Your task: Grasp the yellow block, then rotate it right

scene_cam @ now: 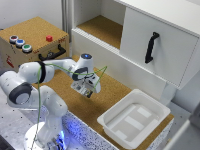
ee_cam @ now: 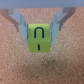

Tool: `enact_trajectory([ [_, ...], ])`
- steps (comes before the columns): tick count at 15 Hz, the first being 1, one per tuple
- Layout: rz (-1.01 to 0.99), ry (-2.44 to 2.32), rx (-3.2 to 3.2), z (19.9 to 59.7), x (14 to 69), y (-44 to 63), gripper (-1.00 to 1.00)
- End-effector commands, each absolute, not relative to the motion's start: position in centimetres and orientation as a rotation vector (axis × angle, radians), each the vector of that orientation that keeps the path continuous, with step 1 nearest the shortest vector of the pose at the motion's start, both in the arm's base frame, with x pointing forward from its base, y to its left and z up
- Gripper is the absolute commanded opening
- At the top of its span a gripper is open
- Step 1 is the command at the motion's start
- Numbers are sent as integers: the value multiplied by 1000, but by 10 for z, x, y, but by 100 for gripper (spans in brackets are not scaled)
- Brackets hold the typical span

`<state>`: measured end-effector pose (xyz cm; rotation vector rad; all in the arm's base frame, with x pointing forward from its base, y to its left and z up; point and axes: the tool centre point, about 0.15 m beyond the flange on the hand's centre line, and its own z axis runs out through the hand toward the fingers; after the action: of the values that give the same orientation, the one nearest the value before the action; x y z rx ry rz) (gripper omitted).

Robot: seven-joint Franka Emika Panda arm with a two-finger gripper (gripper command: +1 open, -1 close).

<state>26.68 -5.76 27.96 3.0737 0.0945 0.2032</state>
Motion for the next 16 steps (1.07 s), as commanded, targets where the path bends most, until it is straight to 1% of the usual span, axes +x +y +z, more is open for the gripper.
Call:
enact_trajectory([
  [1,122,-60,3096,288,278,-63,-100],
  [3,14,-226,3086,284,291,-66,-100],
  [7,-12,-440,3066,291,307,-45,-100],
  [10,-30,-859,3034,282,311,-42,-100],
  [13,-110,-1218,2921,266,311,-44,-100],
  [16,-144,-1540,2793,256,311,-57,-100],
])
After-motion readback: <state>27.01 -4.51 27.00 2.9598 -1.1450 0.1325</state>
